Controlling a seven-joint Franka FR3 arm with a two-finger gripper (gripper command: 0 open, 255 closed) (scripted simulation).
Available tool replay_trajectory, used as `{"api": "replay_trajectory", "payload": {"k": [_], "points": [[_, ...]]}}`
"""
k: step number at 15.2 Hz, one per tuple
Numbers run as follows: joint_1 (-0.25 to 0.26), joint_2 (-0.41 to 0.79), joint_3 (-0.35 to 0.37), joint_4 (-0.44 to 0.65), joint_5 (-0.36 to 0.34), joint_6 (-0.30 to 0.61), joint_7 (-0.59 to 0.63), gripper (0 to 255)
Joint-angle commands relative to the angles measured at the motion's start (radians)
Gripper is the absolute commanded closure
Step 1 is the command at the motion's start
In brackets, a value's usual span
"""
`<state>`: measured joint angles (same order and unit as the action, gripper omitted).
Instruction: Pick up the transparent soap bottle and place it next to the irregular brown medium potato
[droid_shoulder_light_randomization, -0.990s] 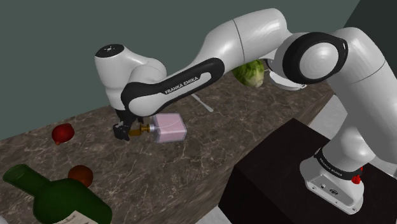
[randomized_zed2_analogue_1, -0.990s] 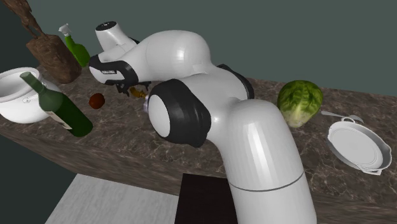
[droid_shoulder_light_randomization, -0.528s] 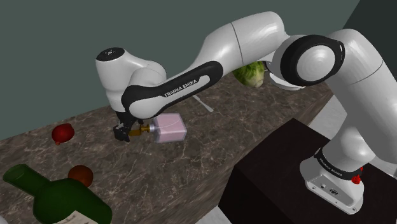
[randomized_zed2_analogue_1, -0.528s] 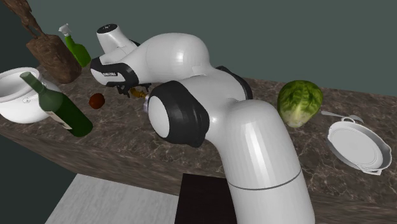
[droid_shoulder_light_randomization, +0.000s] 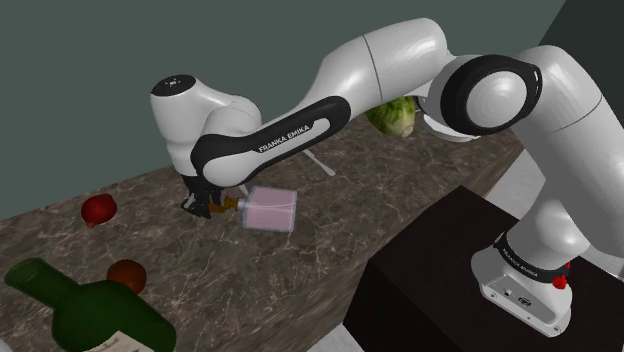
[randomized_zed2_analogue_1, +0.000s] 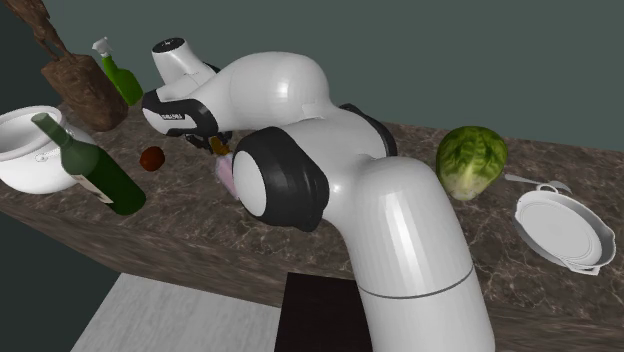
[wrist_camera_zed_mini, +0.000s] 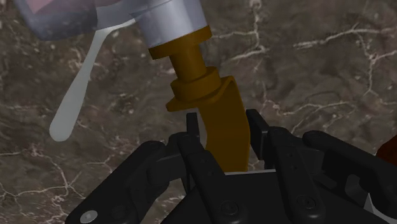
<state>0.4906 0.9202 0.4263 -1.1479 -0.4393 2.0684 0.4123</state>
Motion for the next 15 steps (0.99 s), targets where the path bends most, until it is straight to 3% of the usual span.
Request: {"api": "replay_trajectory", "payload": {"k": [1,15], "points": [[0.000,0.000,0.000,0.000,0.000,0.000,0.000,255],[0.002,-0.060,0.019,0.059,0.024,-0.114,-0.022,255]]}}
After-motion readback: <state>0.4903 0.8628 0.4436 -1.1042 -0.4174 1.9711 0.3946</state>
